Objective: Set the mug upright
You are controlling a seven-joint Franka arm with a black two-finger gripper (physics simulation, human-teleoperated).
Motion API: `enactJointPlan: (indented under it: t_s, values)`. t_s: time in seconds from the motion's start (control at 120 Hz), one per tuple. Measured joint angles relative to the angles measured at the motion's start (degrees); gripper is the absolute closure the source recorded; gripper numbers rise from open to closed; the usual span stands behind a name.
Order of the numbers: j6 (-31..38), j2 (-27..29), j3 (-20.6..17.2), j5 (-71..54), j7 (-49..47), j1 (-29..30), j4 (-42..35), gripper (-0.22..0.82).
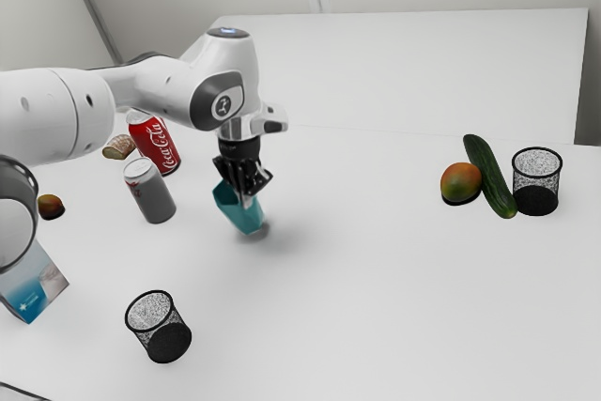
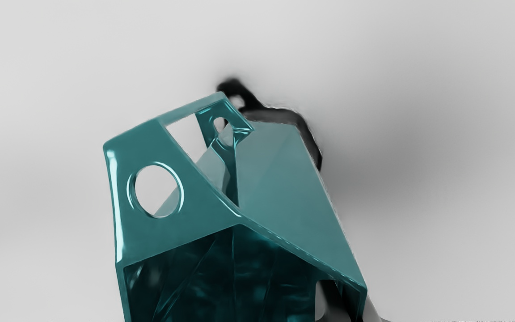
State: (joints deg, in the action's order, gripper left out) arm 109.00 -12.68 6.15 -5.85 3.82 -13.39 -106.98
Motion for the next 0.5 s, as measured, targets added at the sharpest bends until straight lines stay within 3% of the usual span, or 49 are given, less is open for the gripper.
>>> enactJointPlan:
  t_s: [0.5]
  values:
    - [-3.4,-1.3,-1.3,0.0,-5.9,0.0,0.1,0.79]
